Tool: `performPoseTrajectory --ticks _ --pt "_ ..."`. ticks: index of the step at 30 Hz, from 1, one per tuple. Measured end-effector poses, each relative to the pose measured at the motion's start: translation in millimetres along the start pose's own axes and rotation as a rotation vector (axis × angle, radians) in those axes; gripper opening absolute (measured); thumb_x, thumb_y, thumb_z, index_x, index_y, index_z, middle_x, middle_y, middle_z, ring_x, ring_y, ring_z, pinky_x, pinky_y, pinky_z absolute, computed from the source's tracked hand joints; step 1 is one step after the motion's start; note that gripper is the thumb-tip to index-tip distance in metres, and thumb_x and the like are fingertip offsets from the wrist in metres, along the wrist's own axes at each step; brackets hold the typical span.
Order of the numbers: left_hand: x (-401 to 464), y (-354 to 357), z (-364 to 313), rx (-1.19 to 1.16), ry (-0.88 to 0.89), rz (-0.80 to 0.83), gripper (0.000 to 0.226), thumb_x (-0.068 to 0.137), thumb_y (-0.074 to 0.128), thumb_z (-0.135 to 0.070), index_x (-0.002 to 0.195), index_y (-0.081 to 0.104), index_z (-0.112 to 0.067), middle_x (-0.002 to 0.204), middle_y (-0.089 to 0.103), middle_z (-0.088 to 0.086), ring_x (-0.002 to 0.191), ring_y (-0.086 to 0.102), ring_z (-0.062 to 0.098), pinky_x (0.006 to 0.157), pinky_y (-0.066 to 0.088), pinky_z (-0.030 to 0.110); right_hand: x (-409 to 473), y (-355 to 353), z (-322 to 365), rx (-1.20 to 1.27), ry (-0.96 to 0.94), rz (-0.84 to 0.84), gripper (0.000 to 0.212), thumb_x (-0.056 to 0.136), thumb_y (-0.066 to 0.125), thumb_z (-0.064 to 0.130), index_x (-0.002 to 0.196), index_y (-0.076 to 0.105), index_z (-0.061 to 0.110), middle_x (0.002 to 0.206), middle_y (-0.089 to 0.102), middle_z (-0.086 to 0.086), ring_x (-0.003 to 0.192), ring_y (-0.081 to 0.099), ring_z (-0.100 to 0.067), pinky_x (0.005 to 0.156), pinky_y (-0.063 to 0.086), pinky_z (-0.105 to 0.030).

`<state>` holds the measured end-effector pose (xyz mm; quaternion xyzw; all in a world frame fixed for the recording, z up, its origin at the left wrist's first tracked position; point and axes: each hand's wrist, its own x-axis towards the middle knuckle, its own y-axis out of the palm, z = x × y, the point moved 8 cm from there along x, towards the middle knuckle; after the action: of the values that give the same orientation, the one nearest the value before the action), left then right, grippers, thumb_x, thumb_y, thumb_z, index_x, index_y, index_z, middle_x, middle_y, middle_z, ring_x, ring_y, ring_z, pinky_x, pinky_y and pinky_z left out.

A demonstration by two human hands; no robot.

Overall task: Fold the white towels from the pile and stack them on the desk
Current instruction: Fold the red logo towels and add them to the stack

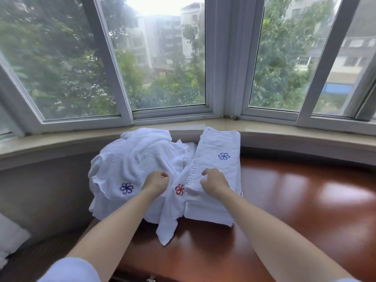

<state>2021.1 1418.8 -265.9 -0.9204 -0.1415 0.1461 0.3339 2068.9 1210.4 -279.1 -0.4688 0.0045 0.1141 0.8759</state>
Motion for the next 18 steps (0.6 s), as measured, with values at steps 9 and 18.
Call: performPoseTrajectory --ticks 9,18 --pt "47 -109 2 0.338 0.212 -0.267 0.022 0.089 0.047 -0.010 0.100 0.066 -0.009 0.107 0.065 0.011 0.101 0.058 0.030 0.084 0.049 0.036 47 25 119 0.028 -0.142 -0.028 0.038 0.091 0.046 0.017 0.128 0.056 0.017 0.141 0.043 -0.003 0.117 0.053 -0.021 0.090 0.043 -0.030" --pt "131 -164 59 0.397 0.143 -0.144 0.051 0.091 0.051 -0.027 0.138 0.042 -0.011 0.133 0.053 0.011 0.118 0.053 0.030 0.093 0.046 0.038 100 72 197 0.064 -0.151 -0.073 0.039 0.094 0.049 0.023 0.132 0.052 0.016 0.144 0.040 -0.001 0.127 0.044 -0.017 0.098 0.042 -0.029"
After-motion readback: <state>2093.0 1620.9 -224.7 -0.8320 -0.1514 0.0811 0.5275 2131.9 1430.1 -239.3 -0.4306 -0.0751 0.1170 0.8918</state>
